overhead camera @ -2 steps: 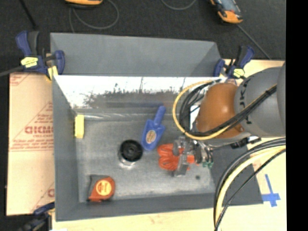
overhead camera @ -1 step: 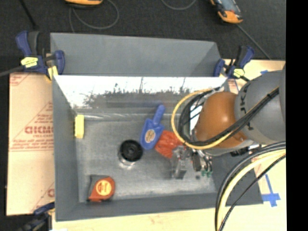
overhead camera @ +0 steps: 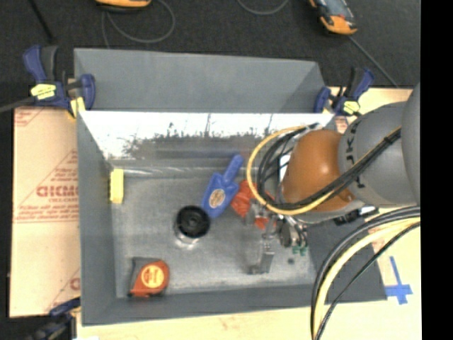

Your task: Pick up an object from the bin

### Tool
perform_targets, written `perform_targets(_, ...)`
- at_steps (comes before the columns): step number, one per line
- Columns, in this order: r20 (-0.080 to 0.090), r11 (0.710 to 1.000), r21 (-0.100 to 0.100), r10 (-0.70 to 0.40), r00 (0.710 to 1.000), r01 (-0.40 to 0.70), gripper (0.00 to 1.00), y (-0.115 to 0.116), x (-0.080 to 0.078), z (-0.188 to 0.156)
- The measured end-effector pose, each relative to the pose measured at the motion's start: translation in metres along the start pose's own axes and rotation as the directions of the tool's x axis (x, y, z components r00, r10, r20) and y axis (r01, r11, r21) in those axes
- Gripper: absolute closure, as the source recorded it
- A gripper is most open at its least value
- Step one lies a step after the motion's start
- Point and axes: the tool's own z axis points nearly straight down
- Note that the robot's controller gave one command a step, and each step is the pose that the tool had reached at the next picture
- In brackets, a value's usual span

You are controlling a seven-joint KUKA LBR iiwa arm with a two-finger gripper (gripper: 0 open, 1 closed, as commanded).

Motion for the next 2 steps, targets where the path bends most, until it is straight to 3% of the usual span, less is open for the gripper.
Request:
perform_targets(1, 0.0, 1.0, 0.0, -0.002, 1.0, 0.002, 0.0, 0.0, -0.002, 0.001)
perform_targets(2, -0.002, 1.0, 0.001, -0.016, 1.0, 0.016, 0.0, 0.043, -0.003, -0.014)
